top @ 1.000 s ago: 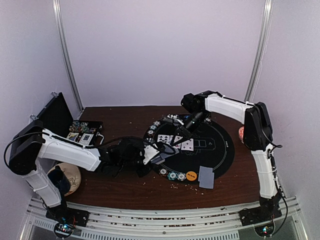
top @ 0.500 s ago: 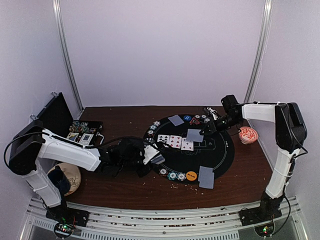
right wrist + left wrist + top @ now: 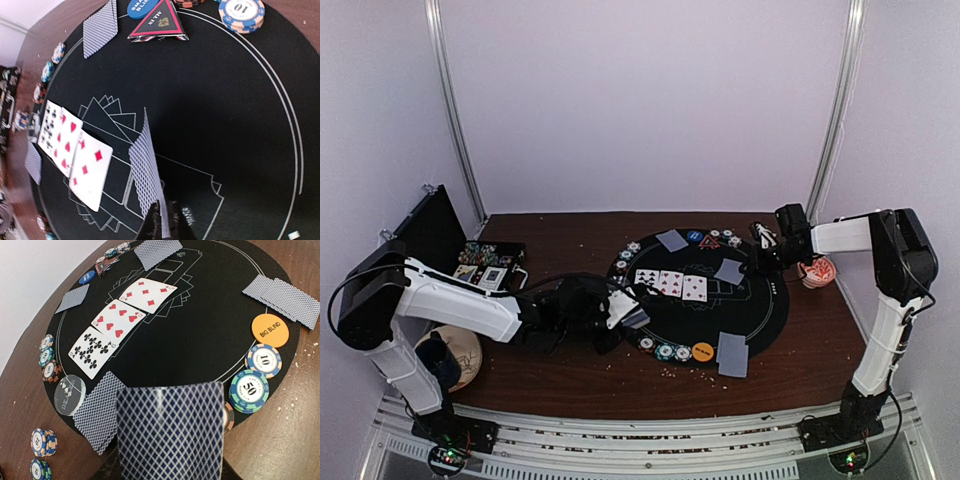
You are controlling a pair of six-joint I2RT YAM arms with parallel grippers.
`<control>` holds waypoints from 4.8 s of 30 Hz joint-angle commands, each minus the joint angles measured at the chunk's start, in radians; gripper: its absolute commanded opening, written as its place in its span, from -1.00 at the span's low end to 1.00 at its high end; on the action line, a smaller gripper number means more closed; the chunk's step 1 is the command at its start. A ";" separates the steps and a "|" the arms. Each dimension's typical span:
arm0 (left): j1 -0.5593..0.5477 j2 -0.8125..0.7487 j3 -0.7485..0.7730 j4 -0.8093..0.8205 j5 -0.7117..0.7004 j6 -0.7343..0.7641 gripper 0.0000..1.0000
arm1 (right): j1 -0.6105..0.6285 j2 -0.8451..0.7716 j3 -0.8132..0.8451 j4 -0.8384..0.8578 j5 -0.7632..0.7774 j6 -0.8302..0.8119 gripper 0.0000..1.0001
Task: Distribute texas hold em gaming equipment
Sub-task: Place the poker card in the community card area, then pick up the poker card from the face-down deck piles.
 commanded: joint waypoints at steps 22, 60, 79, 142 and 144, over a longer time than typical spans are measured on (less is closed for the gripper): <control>-0.005 -0.023 0.016 0.049 0.003 0.004 -0.54 | 0.056 0.012 0.006 -0.188 -0.001 -0.114 -0.47; -0.005 -0.021 0.018 0.047 0.008 0.003 -0.54 | 0.134 -0.002 0.068 -0.220 0.179 -0.141 -0.29; -0.008 -0.027 0.016 0.050 0.012 0.007 -0.53 | 0.313 -0.045 0.262 -0.300 -0.246 -0.254 0.45; -0.015 -0.024 0.018 0.049 0.038 0.016 -0.53 | 0.507 0.191 0.494 -0.430 -0.244 -0.431 -0.26; -0.015 -0.025 0.018 0.049 0.037 0.016 -0.53 | 0.508 0.190 0.504 -0.461 -0.264 -0.461 -0.31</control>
